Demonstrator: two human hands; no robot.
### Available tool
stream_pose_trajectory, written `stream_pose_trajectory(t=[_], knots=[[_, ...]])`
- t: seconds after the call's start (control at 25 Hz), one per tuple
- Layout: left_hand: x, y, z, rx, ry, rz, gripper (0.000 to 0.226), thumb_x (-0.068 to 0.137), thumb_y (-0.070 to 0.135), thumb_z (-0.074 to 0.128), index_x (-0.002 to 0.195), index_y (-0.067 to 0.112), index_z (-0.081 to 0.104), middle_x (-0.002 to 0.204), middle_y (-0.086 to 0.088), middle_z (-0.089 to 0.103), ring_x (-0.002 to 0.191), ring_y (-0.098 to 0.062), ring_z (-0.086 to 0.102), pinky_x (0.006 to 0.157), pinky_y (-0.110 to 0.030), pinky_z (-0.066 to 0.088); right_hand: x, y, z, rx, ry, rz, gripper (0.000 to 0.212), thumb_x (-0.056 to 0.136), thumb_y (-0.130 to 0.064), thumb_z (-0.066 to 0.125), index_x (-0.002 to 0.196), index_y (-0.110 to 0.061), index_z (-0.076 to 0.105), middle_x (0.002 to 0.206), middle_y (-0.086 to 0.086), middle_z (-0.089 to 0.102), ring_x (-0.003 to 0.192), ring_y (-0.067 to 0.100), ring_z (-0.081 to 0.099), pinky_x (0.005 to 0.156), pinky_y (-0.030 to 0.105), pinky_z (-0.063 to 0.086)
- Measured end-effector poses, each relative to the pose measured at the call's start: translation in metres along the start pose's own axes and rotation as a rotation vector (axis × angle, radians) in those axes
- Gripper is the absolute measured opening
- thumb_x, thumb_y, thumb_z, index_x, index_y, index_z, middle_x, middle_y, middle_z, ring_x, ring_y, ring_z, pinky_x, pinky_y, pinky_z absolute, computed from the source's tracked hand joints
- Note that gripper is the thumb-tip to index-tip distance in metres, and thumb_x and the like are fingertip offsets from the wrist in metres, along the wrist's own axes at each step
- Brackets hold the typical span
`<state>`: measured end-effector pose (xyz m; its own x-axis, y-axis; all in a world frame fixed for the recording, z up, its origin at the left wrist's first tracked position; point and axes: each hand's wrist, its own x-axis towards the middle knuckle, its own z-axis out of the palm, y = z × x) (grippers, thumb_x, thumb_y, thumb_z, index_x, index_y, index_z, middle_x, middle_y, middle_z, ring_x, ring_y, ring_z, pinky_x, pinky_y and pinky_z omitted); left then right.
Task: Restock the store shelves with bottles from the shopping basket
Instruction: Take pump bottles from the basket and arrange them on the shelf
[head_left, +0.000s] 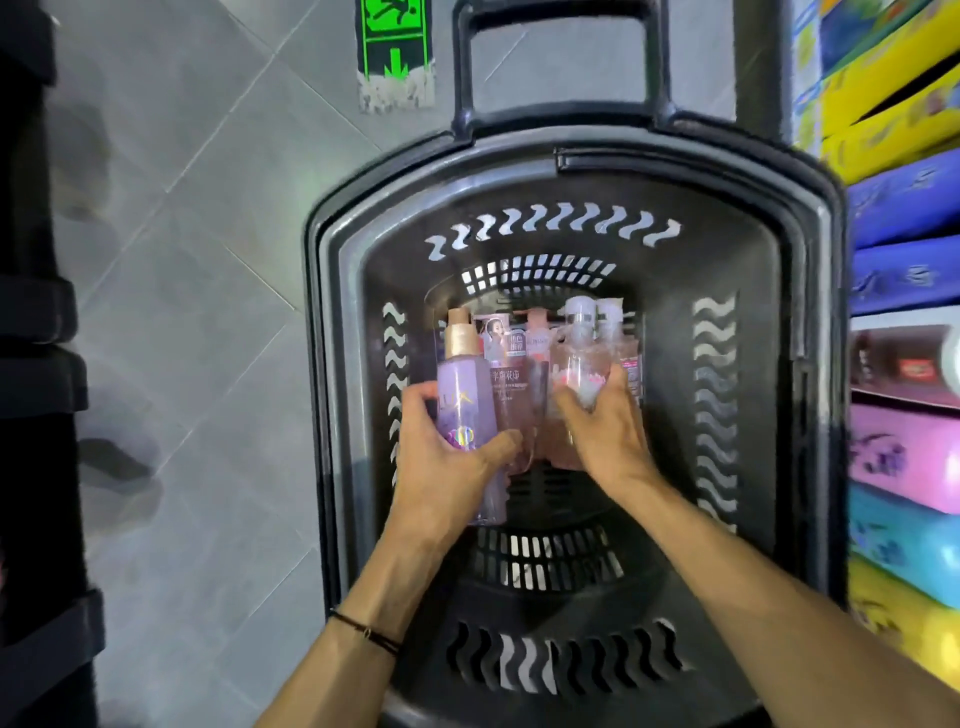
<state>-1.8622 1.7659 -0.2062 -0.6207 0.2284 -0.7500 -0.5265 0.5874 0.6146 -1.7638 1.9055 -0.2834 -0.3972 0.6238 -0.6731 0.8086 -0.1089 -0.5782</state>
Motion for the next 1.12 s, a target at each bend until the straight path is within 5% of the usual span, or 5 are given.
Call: stream_pose_trajectory(t=[0.32, 0.52, 0.68, 0.88, 1.12], knots=[[-0.12, 0.139, -0.014, 0.047, -0.04, 0.228, 0.077, 0.067, 0.014, 0.089, 0.128, 0.034, 0.047, 0.107, 0.003, 0.073, 0.093, -0.022, 0.075, 0.083, -0.046, 0.062, -0.139, -0.11, -0.14, 0.28, -0.035, -0.114, 0.047, 0.096, -0.038, 0.057, 0.139, -0.024, 0.047, 0.117, 0.0, 0.068, 0.104, 0.016, 0.068, 0.09, 0.034, 0.056], [-0.238, 0.254, -0.031, 0.039, -0.041, 0.375, 0.073, 0.07, 0.008, 0.091, 0.128, 0.026, 0.05, 0.098, 0.014, 0.066, 0.077, 0.005, 0.066, 0.07, -0.012, 0.052, -0.246, -0.224, -0.243, 0.394, 0.019, -0.239, 0.064, 0.076, -0.05, 0.068, 0.132, -0.024, 0.054, 0.113, -0.003, 0.071, 0.1, 0.013, 0.068, 0.091, 0.029, 0.055], [-0.315, 0.33, -0.059, -0.034, 0.018, 0.447, 0.081, 0.069, 0.006, 0.091, 0.133, 0.026, 0.047, 0.114, -0.001, 0.069, 0.093, -0.017, 0.071, 0.085, -0.037, 0.061, -0.316, -0.297, -0.309, 0.48, 0.051, -0.382, 0.075, 0.07, -0.041, 0.074, 0.136, -0.016, 0.051, 0.118, 0.003, 0.069, 0.101, 0.01, 0.068, 0.089, 0.022, 0.054], [-0.425, 0.421, -0.091, -0.101, 0.058, 0.668, 0.082, 0.07, -0.003, 0.088, 0.136, 0.02, 0.045, 0.116, 0.004, 0.066, 0.086, 0.005, 0.066, 0.075, -0.011, 0.052, -0.398, -0.372, -0.372, 0.585, 0.059, -0.579, 0.054, 0.069, -0.037, 0.077, 0.119, -0.026, 0.059, 0.103, 0.0, 0.072, 0.085, 0.015, 0.068, 0.071, 0.023, 0.057], [-0.524, 0.478, -0.103, -0.13, 0.031, 0.896, 0.076, 0.066, -0.003, 0.088, 0.122, 0.034, 0.052, 0.108, 0.012, 0.067, 0.081, -0.003, 0.066, 0.072, -0.016, 0.054, -0.482, -0.42, -0.427, 0.681, 0.017, -0.746, 0.055, 0.061, -0.025, 0.08, 0.111, -0.015, 0.058, 0.085, -0.004, 0.074, 0.072, 0.011, 0.067, 0.067, 0.028, 0.056]])
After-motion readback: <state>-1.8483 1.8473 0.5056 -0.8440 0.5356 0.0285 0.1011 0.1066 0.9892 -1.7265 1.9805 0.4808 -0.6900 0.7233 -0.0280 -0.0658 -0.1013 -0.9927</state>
